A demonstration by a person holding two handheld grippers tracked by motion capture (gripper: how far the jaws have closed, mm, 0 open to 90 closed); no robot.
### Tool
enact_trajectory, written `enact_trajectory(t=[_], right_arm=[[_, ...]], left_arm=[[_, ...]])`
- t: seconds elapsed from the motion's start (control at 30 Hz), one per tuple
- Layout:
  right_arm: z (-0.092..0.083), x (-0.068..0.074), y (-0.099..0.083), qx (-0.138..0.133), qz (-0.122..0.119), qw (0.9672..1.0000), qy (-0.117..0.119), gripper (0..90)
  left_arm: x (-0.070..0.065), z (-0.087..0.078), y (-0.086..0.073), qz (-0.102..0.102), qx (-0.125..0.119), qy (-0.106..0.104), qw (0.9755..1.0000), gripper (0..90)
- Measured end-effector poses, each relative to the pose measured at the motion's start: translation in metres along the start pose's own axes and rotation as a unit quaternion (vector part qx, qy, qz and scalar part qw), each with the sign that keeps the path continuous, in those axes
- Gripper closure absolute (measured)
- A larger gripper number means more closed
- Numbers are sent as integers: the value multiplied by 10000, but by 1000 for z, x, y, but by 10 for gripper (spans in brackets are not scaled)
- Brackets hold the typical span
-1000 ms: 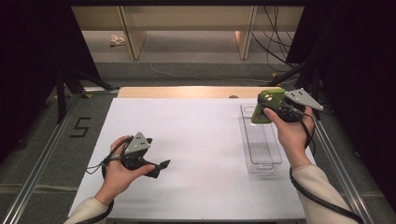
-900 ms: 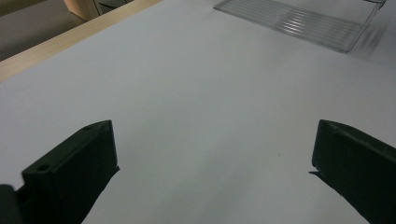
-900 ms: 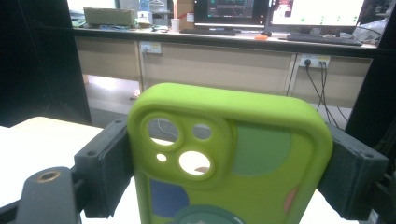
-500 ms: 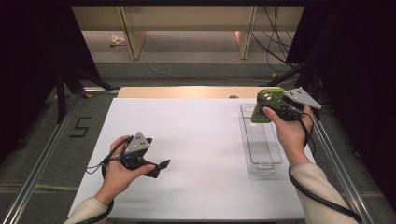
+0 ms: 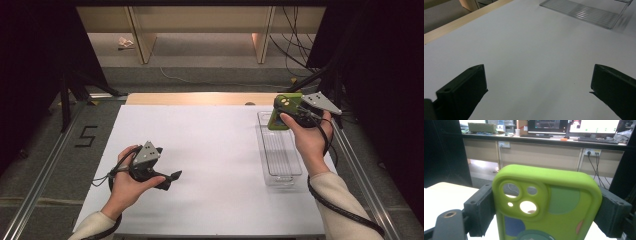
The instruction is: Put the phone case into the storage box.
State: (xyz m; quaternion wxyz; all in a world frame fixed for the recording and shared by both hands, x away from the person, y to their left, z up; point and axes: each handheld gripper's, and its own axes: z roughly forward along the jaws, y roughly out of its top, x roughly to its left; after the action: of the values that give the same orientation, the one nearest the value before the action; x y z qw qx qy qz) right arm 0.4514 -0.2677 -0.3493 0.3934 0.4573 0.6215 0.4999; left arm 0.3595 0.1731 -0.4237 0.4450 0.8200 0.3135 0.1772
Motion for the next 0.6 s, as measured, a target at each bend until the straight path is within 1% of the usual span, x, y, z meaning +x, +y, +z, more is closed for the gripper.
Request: enact_trajectory(t=[0.6], right_arm=[[10,1,0,58,-10,10000,-4,168]], left_arm=[[0,0,0,-9,-15,1,10000,0]])
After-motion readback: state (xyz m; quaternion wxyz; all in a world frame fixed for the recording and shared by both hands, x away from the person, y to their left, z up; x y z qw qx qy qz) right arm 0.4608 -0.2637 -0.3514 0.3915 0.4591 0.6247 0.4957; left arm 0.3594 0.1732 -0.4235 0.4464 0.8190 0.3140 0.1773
